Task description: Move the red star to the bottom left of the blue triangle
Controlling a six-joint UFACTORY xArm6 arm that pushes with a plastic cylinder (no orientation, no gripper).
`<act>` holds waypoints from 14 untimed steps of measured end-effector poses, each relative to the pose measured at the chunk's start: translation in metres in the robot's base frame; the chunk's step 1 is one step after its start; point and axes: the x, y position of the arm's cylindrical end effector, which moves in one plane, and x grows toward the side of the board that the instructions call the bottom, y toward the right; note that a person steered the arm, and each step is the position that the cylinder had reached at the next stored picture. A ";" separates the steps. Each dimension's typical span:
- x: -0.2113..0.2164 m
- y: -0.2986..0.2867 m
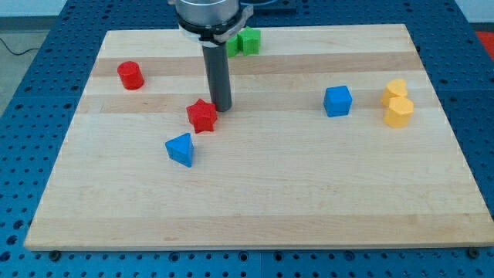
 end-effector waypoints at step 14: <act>0.136 -0.198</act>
